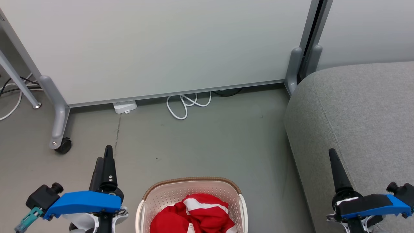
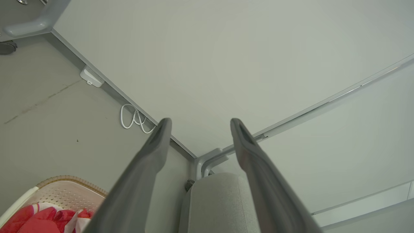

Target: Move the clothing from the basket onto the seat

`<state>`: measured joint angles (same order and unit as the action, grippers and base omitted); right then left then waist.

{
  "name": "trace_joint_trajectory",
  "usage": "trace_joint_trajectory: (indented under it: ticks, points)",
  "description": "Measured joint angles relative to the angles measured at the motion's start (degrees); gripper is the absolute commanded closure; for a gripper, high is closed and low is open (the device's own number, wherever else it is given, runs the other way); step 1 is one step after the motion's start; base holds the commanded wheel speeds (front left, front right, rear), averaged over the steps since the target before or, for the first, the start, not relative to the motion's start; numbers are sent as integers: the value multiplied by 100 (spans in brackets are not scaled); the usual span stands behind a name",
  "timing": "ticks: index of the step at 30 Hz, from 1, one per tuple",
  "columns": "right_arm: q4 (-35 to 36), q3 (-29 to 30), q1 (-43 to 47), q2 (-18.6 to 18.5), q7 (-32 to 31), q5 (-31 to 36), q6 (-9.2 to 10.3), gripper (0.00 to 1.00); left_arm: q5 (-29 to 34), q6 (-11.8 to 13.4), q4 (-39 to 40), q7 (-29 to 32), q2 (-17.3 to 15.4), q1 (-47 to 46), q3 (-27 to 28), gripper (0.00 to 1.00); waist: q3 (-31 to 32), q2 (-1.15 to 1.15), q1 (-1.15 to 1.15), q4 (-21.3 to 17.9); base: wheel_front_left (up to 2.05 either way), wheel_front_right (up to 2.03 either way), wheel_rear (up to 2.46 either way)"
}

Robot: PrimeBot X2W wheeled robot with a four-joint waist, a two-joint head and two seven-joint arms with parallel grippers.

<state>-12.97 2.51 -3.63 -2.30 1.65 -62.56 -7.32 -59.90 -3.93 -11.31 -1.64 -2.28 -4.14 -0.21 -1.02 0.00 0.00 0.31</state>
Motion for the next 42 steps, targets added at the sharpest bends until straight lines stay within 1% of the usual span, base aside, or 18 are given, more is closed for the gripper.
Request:
trace_joint_trajectory:
  ticks: [13,19,27,42]
  points:
    - [-1,-22,-80,-4,258,1374,0,0,1313,196,9,-259,-5,-104,-280,0,-46,0,0,28,0,0,0]
    - [-36,-23,-98,-7,355,1864,-1,0,1825,266,-9,-361,-23,-157,-399,0,-59,0,0,33,0,0,0]
    - [-56,-58,-147,-10,505,2483,-3,0,2405,339,8,-503,-75,-180,-544,0,-63,0,0,39,0,0,0]
    - [-34,-101,-147,-16,722,3499,-7,0,3383,397,104,-734,-191,-179,-809,0,-92,0,0,58,0,0,0]
